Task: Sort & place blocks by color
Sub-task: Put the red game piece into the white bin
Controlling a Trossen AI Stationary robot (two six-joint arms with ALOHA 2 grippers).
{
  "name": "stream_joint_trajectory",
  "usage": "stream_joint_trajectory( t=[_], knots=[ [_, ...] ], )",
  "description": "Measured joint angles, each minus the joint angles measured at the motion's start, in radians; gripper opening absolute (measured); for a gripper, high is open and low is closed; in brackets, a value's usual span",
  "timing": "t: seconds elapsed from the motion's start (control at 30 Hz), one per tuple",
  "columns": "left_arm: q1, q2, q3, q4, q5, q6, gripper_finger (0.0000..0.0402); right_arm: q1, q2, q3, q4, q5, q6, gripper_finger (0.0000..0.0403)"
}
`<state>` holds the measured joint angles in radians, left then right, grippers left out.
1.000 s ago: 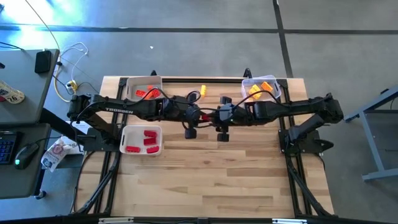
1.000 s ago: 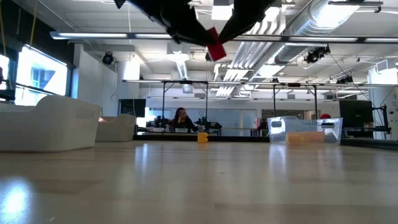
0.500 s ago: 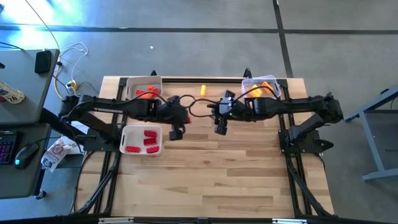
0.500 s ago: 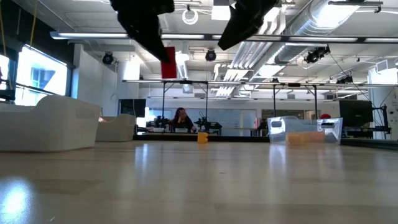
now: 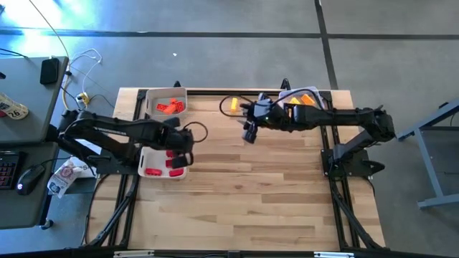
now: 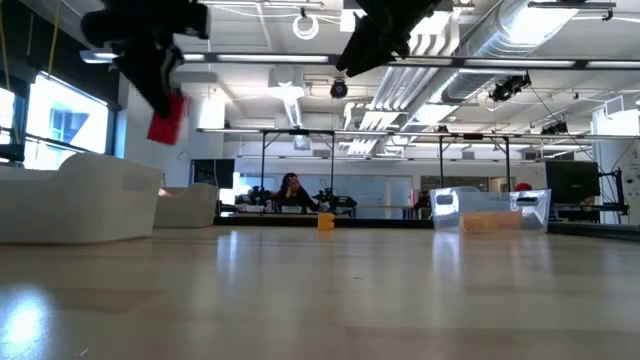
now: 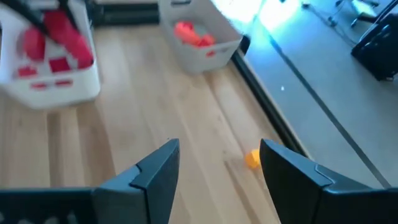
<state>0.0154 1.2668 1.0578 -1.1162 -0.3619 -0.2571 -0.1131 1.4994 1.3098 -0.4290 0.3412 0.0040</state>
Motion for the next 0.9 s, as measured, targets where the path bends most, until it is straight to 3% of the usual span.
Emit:
stream_joint_trajectory(
  t=[0.43, 0.9],
  knots=[
    [-0.117, -0.128, -0.184, -0.045, 0.071, -0.243, 0.0076, -0.086, 0.018, 0.000, 0.225, 0.000, 0.025, 0.0209],
    [-0.197, -0.185, -0.329, -0.093, 0.143, -0.413, 0.0076, -0.194, 0.213, 0.000, 0.373, 0.028, 0.168, 0.0209]
  ],
)
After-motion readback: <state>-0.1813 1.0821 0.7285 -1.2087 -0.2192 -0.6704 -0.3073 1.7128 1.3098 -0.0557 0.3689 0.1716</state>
